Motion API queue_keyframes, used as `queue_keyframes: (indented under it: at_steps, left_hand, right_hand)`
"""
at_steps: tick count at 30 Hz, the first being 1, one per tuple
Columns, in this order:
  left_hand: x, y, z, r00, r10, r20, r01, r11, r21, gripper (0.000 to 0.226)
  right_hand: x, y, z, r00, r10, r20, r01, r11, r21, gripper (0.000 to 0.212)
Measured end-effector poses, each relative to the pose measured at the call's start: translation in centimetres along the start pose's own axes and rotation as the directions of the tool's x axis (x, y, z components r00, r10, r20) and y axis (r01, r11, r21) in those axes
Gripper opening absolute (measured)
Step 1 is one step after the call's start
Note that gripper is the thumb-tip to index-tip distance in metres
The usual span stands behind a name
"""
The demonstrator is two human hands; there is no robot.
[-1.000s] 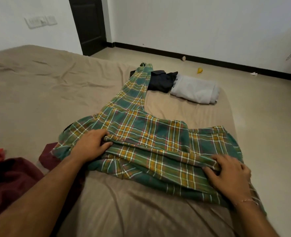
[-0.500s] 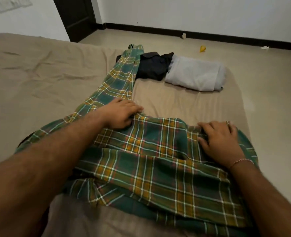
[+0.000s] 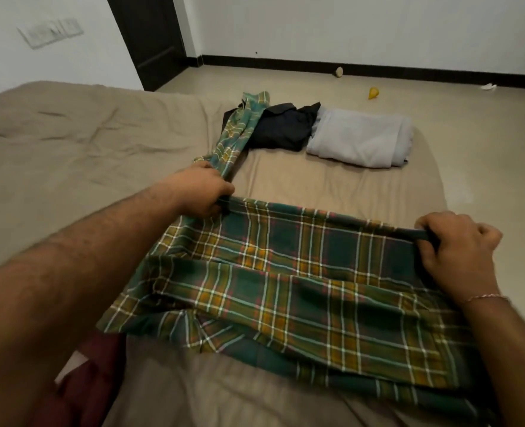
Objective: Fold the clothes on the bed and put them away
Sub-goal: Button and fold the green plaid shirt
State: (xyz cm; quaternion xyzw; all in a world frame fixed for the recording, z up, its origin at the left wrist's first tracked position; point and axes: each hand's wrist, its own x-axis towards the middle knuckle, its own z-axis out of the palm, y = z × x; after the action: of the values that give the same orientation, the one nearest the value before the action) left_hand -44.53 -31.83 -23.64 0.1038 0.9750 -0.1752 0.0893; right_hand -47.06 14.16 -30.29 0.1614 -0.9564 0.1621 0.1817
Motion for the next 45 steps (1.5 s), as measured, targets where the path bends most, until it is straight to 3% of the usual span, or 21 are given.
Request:
queue_keyframes:
  at_steps: [3, 7, 10, 12, 15, 17, 18, 19, 21, 23, 26, 28, 31, 34, 36, 41, 45]
  left_hand:
    - [-3.5, -0.4, -2.0, 0.997, -0.069, -0.023, 0.067, 0.995, -0.079, 0.023]
    - [-9.6, 0.0, -3.4, 0.991, -0.025, -0.135, 0.028, 0.999, 0.021, 0.021]
    - [-14.4, 0.9, -1.5, 0.964, 0.058, -0.261, -0.038, 0.996, 0.080, 0.021]
    - [-17.6, 1.5, 1.3, 0.958, 0.039, -0.285, -0.041, 0.999, -0.002, 0.031]
    - [-20.7, 3.6, 6.5, 0.994, -0.003, -0.107, -0.016, 0.984, -0.179, 0.060]
    - [-22.3, 5.6, 9.1, 0.994, -0.067, -0.081, 0.048, 0.974, -0.219, 0.075]
    - [-22.6, 6.3, 9.8, 0.986, -0.120, -0.120, 0.087, 0.965, -0.249, 0.079]
    - [-22.7, 6.9, 9.9, 0.971, -0.175, -0.163, 0.122, 0.948, -0.293, 0.080]
    - [-22.3, 7.9, 8.8, 0.936, -0.252, -0.247, 0.152, 0.919, -0.364, 0.074]
    - [-21.4, 9.7, 6.9, 0.891, -0.270, -0.366, 0.108, 0.907, -0.407, 0.065]
    - [-18.6, 14.2, 4.1, 0.843, -0.228, -0.486, -0.039, 0.876, -0.480, 0.051]
    - [-16.4, 18.3, 2.5, 0.874, -0.178, -0.453, -0.097, 0.848, -0.521, 0.052]
    - [-13.4, 22.7, 2.1, 0.926, -0.168, -0.338, -0.058, 0.821, -0.567, 0.059]
    - [-12.4, 21.1, 4.9, 0.964, -0.250, -0.089, 0.142, 0.771, -0.620, 0.066]
    - [-12.9, 18.5, 7.4, 0.958, -0.283, 0.045, 0.258, 0.781, -0.569, 0.071]
    - [-13.2, 16.8, 9.4, 0.957, -0.289, 0.018, 0.252, 0.800, -0.544, 0.077]
    - [-14.1, 16.9, 9.6, 0.965, -0.262, -0.022, 0.205, 0.802, -0.560, 0.079]
  right_hand:
    - [-1.9, -0.2, -2.5, 0.999, 0.019, -0.047, -0.019, 1.000, -0.015, 0.029]
    - [-5.6, -0.8, -5.9, 0.997, -0.023, -0.076, 0.027, 0.999, 0.044, 0.014]
    - [-8.7, -1.5, -7.5, 0.994, -0.093, -0.063, 0.097, 0.993, 0.073, 0.019]
    - [-11.1, -2.1, -8.4, 0.989, -0.146, -0.020, 0.147, 0.989, 0.030, 0.024]
    - [-13.9, -1.7, -8.2, 0.963, -0.072, 0.260, 0.097, 0.992, -0.085, 0.035]
    - [-15.2, -1.7, -8.6, 0.856, 0.036, 0.515, 0.030, 0.992, -0.120, 0.038]
    - [-15.6, -1.7, -8.7, 0.819, 0.051, 0.572, 0.026, 0.992, -0.125, 0.039]
    - [-15.9, -1.8, -8.9, 0.813, 0.072, 0.577, 0.029, 0.986, -0.164, 0.039]
    - [-16.0, -2.8, -9.4, 0.882, 0.055, 0.467, 0.057, 0.973, -0.222, 0.050]
    - [-15.9, -5.4, -9.7, 0.950, -0.043, 0.311, 0.086, 0.988, -0.127, 0.054]
    - [-14.8, -10.6, -8.2, 0.963, -0.205, 0.177, 0.201, 0.979, 0.037, 0.047]
    - [-13.9, -13.6, -5.7, 0.948, -0.253, 0.194, 0.244, 0.967, 0.071, 0.050]
    - [-13.2, -14.9, -1.6, 0.922, -0.175, 0.346, 0.179, 0.984, 0.021, 0.066]
    - [-14.2, -11.6, 0.9, 0.864, -0.040, 0.501, 0.110, 0.988, -0.111, 0.069]
    - [-15.1, -9.2, 1.0, 0.874, 0.019, 0.485, 0.082, 0.979, -0.185, 0.071]
    - [-16.0, -7.3, 0.2, 0.906, 0.183, 0.383, -0.090, 0.965, -0.247, 0.073]
    - [-16.2, -5.9, -0.1, 0.891, 0.260, 0.373, -0.168, 0.950, -0.262, 0.074]
